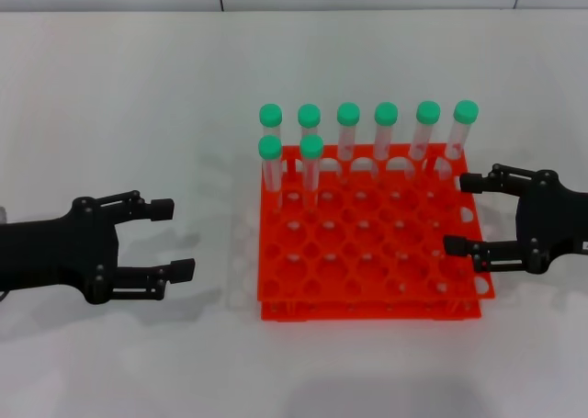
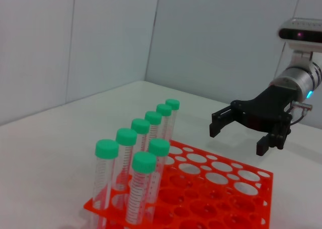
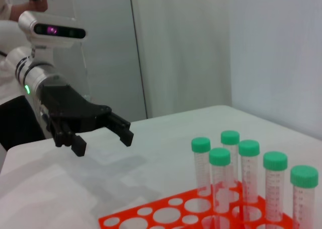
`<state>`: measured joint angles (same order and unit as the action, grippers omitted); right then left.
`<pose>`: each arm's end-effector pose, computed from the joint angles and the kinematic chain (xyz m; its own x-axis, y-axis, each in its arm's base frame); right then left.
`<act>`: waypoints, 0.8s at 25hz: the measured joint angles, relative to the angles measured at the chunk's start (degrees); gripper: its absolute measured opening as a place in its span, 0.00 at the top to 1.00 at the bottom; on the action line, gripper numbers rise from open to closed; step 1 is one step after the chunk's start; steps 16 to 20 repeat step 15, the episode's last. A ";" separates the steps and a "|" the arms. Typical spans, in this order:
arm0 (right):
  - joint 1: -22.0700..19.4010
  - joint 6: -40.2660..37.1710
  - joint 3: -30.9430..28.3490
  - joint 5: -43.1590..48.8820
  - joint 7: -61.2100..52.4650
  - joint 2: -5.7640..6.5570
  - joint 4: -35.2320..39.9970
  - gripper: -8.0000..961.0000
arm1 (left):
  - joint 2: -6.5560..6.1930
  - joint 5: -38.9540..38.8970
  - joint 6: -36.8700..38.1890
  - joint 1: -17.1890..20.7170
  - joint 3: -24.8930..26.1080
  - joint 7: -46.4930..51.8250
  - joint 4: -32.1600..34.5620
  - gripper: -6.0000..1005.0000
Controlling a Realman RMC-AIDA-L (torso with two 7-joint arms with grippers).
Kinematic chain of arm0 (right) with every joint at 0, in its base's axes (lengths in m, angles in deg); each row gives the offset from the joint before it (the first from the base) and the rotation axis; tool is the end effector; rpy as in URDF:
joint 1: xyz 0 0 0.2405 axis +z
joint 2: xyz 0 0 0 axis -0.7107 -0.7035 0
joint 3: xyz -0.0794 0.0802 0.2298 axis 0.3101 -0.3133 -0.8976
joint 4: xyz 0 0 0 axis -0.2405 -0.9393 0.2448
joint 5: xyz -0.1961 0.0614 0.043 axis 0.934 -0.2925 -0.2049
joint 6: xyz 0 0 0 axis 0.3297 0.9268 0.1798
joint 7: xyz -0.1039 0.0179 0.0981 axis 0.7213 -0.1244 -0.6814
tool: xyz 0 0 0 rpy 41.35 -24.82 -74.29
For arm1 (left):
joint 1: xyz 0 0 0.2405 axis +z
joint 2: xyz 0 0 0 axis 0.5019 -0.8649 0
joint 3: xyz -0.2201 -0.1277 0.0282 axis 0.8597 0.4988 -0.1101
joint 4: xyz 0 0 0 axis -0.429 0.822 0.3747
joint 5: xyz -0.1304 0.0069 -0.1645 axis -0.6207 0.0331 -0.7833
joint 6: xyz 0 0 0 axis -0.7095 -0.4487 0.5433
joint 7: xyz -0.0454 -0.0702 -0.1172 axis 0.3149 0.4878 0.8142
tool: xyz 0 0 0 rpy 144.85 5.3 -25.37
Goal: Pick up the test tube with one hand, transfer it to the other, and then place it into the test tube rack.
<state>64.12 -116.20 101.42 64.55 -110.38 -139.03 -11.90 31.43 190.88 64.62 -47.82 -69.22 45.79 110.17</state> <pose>0.2729 0.3025 0.0105 0.8660 -0.1442 -0.4788 -0.2797 -0.9334 -0.2248 -0.2988 0.2687 0.0361 0.8343 0.2937 0.4665 0.3864 -0.9152 -0.1148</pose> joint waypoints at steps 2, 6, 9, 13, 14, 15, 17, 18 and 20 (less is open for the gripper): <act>0.35 -0.03 -0.02 0.54 -0.20 0.10 -0.10 0.09 | 0.00 0.17 0.01 -0.21 0.08 0.22 0.00 0.13; 0.44 -0.05 -0.02 0.75 -0.28 0.17 -0.10 0.09 | 0.00 0.18 -0.04 -0.24 0.22 0.25 0.00 0.13; 0.55 -0.10 -0.02 0.82 -0.44 0.30 -0.11 0.09 | 0.01 0.18 -0.22 -0.25 0.23 0.29 0.02 0.13; 0.67 0.07 0.00 1.07 -0.94 0.39 -0.40 0.09 | 0.02 0.08 -0.38 -0.28 0.23 0.41 0.21 0.13; 0.83 0.15 0.00 1.31 -1.03 0.39 -0.59 0.09 | 0.03 0.06 -0.39 -0.28 0.23 0.41 0.24 0.13; 1.03 0.20 0.00 1.59 -1.13 0.39 -0.88 0.09 | 0.03 0.06 -0.39 -0.29 0.23 0.41 0.29 0.13; 1.03 0.20 0.00 1.59 -1.13 0.39 -0.88 0.09 | 0.03 0.06 -0.39 -0.29 0.23 0.41 0.29 0.13; 1.03 0.20 0.00 1.59 -1.13 0.39 -0.88 0.09 | 0.03 0.06 -0.39 -0.29 0.23 0.41 0.29 0.13; 1.03 0.20 0.00 1.59 -1.13 0.39 -0.88 0.09 | 0.03 0.06 -0.39 -0.29 0.23 0.41 0.29 0.13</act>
